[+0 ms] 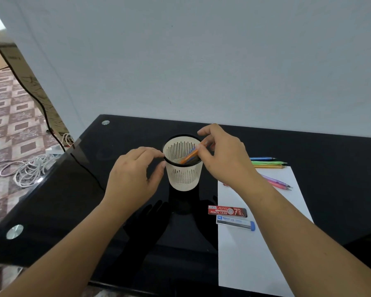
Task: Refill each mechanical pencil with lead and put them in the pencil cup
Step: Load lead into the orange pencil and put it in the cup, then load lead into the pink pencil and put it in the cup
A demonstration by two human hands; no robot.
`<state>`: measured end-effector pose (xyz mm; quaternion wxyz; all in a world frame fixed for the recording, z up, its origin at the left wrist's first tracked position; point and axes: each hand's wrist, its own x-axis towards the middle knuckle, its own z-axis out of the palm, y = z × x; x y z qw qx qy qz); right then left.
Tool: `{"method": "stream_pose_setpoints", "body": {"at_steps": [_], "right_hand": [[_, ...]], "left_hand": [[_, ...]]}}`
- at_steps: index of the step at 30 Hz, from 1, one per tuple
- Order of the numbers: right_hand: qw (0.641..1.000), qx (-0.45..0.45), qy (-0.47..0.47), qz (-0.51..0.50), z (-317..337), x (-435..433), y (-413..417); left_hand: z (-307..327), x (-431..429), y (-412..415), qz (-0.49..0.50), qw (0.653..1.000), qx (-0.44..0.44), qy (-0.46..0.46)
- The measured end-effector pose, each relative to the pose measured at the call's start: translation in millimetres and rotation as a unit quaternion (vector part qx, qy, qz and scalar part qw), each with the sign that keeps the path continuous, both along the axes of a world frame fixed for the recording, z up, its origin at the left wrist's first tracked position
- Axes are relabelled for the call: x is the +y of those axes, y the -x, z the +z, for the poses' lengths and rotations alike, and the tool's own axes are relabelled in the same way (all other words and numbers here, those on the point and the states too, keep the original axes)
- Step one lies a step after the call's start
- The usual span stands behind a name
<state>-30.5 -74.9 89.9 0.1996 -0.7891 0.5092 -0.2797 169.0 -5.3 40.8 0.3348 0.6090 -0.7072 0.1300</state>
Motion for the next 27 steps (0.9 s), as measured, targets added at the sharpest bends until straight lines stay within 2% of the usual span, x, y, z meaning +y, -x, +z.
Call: {"method": "stream_pose_setpoints", "body": {"at_steps": [9,17,22,27], "right_hand": [[1.0,-0.016,-0.005,-0.017,-6,17,37],[0.996,0.026,-0.021,-0.083,-15,35,106],[0.989,0.065,-0.05,-0.126,-28,46,145],[0.986,0.095,-0.057,-0.125,-44,45,170]], "left_hand": [[-2,10,34,0.002,0.998,0.034,0.044],[-2,9,89,-0.031,0.998,0.015,0.06],[-14,7,126,-0.059,0.998,0.034,0.003],[-28,-2,152,-0.056,0.995,0.051,-0.064]]}}
